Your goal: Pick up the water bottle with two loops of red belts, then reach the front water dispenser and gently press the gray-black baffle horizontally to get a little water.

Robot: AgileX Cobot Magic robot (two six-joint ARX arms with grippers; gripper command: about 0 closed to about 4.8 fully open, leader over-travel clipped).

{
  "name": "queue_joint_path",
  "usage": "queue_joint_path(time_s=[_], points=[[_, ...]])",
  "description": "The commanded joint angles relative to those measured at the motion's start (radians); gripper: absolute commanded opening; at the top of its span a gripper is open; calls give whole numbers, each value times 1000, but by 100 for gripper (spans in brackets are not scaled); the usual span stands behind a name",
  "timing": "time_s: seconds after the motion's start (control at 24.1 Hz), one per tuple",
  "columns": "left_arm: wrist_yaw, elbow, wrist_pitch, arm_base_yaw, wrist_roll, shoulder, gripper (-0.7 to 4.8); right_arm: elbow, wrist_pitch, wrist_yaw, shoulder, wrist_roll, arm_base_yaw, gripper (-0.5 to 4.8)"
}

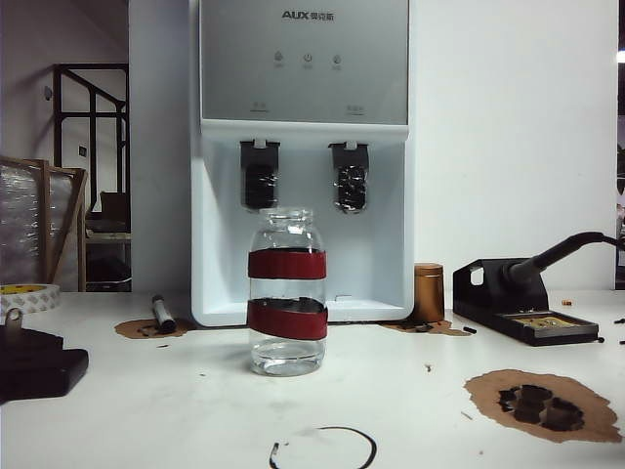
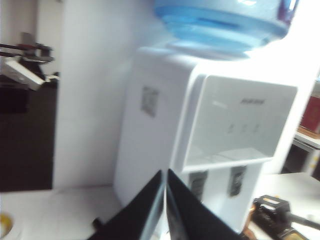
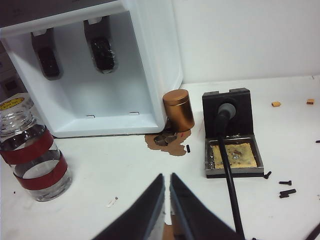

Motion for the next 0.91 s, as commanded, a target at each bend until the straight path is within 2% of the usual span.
queue_joint_path(time_s=[0.04,0.12,0.29,0.42,0.54,0.67,0.91], points=[[59,156,-73,-1,113,161,41,-3,13,-3,0,7,2,30],[89,238,-153,-1,155,243,65,-3,13,-3,0,10,2,30],[140,346,-286,-2,249,377,65,-3,14,-3,0,14,2,30],[167,357,-299,-22,263,430,65,-4,16,-4,0,21,2,30],[178,357,-323,-43,318,478,65,-5,25,-3,0,26,2,30],[206,357,-329,-76,325,510,98,-8,28,-3,0,30,2,30],[227,357,-352,-139,363,545,98,-8,28,-3,0,31,2,30]])
